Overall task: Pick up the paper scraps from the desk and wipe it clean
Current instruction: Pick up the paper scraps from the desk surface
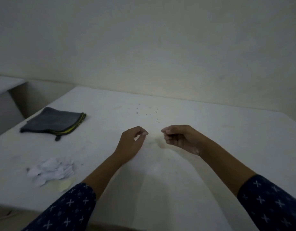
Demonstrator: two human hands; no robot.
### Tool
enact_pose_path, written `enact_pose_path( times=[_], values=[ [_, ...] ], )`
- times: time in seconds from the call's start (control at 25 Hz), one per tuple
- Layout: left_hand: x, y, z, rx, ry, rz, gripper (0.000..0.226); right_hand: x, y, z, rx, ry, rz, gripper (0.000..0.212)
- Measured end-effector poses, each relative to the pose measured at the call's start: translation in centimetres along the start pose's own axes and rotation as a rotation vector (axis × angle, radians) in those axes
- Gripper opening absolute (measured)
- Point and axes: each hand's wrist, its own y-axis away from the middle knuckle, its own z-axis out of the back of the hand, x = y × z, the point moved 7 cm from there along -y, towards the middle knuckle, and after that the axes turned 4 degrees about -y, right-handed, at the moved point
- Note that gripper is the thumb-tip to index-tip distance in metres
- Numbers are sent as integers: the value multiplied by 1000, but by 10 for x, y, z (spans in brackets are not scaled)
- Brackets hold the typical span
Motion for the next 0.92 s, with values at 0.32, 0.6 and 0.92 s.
enact_pose_path(
  times=[0.32, 0.6, 0.92],
  values=[
    [7, 72, 77, 33, 283, 215, 15, -54, 10, -98, 109, 19, -17, 14],
    [26, 120, 143, 2, 228, 293, 20, -77, 19, -184, 194, 63, -36, 13],
    [54, 149, 186, -112, 188, 377, 21, -95, 9, -243, 284, 134, -92, 16]
  ],
)
